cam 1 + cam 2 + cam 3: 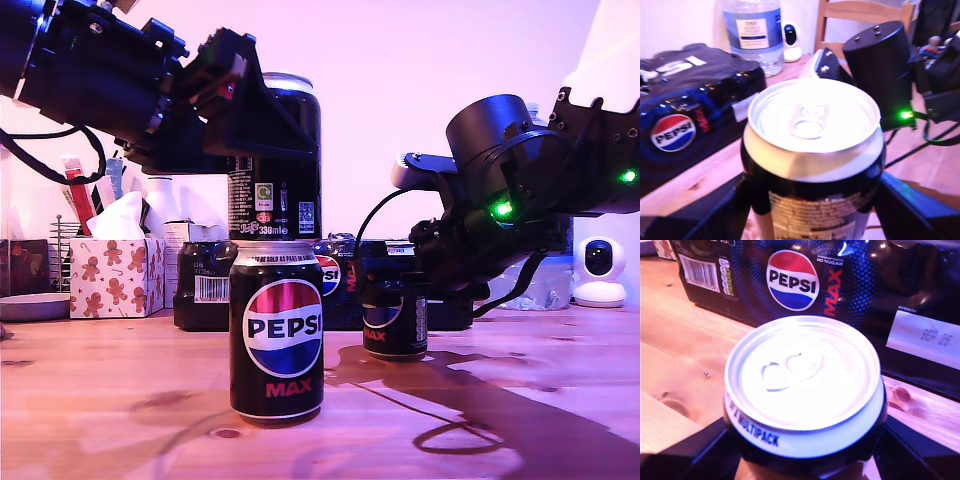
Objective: Stack up the Pepsi cans on top of each other
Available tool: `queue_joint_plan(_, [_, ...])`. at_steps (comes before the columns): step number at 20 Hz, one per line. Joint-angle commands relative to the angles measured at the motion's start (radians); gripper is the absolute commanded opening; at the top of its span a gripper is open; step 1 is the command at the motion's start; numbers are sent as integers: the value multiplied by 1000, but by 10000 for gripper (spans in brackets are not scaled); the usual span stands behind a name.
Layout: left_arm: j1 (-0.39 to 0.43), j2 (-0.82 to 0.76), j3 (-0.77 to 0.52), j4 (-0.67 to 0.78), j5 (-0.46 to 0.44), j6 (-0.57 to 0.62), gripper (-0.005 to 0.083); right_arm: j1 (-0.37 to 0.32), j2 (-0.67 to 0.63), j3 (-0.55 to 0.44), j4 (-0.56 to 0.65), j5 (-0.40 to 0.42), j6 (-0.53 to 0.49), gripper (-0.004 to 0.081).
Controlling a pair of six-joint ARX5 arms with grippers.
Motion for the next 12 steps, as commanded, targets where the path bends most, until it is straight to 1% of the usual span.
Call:
queue_joint_plan(1, [2,3,12,20,-11,9,448,2,-5,6,33,1,-4,369])
queue_joint_plan(7, [2,3,12,21,-10,8,448,2,-5,6,33,1,-4,369])
queue_joint_plan(10, [2,3,12,21,-10,-27,450,2,-5,6,32,1,-5,369])
queue_joint_plan(11, [2,3,12,21,-5,-37,480,2,-5,6,33,1,-5,369])
queue_joint_plan(12, [0,3,12,21,-1,-58,553,2,-5,6,33,1,-5,369])
